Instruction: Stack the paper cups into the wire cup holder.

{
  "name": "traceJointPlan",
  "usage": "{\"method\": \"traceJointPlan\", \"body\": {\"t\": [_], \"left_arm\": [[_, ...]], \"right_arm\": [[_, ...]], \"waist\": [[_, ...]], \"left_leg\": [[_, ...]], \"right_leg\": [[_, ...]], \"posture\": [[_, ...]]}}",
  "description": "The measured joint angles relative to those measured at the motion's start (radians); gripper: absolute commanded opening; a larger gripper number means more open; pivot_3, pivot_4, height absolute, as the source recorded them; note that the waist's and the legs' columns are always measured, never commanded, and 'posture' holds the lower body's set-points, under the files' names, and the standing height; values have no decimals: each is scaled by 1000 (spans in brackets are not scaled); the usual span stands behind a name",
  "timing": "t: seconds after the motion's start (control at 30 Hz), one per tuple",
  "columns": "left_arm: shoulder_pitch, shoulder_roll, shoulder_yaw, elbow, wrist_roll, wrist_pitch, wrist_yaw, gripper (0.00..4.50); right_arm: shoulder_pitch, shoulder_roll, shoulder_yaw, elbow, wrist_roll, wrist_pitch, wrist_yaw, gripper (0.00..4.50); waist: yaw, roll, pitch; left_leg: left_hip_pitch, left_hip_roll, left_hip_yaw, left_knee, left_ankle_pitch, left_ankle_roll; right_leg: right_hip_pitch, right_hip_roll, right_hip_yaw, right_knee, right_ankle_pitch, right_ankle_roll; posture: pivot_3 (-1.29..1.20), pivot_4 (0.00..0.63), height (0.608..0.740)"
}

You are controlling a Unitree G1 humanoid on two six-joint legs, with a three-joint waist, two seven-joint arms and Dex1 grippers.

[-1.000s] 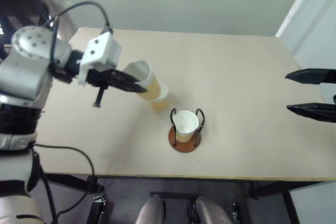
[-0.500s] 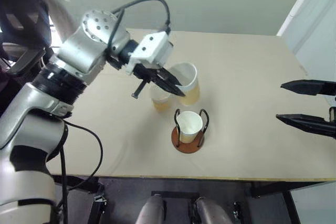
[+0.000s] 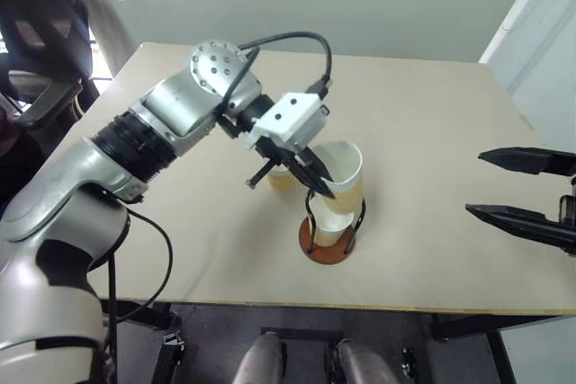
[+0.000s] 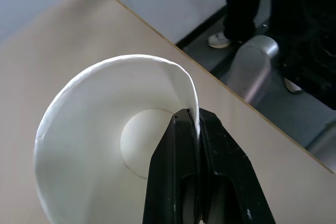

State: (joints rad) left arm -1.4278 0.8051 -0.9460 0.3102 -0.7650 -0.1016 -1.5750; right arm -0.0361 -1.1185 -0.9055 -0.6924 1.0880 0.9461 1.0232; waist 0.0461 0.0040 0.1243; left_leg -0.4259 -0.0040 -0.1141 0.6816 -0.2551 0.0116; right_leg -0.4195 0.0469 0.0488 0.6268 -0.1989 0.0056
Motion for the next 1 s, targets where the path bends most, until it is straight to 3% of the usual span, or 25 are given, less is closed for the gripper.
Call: {"method": "traceJointPlan", "body": {"t": [0.23,1.0], "left_arm": [[-2,-20,-54,31,11,-41,0,14],[-35,-56,-164,138,23,-94,-1,14]], "right_arm": [[33,1,-43,-20,29,0,-24,3484],[107,6,-64,-73,67,-3,-103,3484]], "waist": [[-1,0,0],[0,1,0]], "left_leg": [[4,0,12,3,-2,5],[4,0,16,2,-6,9]], "right_leg": [[1,0,12,0,1,4],[1,0,15,0,-1,7]], "posture": [[0,150,740],[0,150,740]]}}
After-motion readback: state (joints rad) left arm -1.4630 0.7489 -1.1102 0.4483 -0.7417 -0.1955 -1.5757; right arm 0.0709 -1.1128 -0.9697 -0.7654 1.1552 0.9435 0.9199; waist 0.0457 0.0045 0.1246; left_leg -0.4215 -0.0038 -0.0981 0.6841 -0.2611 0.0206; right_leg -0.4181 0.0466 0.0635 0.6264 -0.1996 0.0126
